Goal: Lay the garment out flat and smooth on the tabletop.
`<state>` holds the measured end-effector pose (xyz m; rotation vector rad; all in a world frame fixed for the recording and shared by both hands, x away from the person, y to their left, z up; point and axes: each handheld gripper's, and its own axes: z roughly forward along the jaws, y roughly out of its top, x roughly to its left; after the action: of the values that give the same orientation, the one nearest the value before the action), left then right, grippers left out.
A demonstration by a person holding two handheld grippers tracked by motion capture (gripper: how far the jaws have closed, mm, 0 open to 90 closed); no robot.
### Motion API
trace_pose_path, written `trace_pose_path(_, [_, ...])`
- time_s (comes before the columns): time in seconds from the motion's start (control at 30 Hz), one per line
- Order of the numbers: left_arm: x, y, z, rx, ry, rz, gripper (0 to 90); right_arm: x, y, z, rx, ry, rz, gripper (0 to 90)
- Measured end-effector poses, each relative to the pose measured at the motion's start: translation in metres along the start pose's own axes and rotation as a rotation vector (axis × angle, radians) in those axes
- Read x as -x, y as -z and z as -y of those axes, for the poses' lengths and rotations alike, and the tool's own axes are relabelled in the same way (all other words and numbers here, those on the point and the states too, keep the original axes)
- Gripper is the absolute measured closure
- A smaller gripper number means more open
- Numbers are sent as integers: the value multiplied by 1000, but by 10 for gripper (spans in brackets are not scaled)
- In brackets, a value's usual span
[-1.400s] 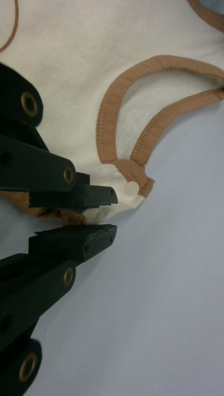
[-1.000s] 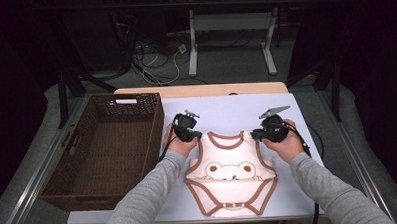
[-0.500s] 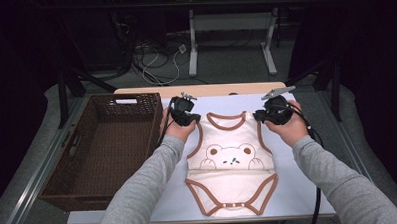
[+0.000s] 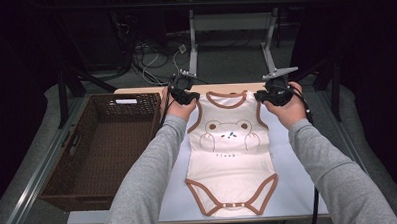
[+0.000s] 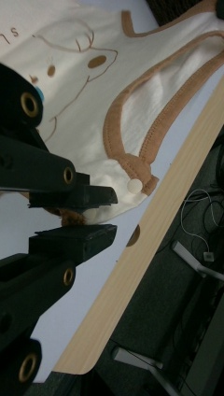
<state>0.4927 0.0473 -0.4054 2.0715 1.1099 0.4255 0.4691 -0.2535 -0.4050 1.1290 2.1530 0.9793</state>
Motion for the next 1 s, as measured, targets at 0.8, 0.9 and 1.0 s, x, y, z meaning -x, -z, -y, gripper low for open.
trace_pose_path(0.8, [-5,-36,0,-20,27,-58,883,4,-37,5,-2,-23,79,798])
trace_pose_path(0.9, [-7,-40,1,-18,35,-58,883,2,-42,9,6,-26,80,798])
trace_pose_path(1.0, [-7,-46,3,-23,42,-59,883,2,-48,13,5,-26,84,798])
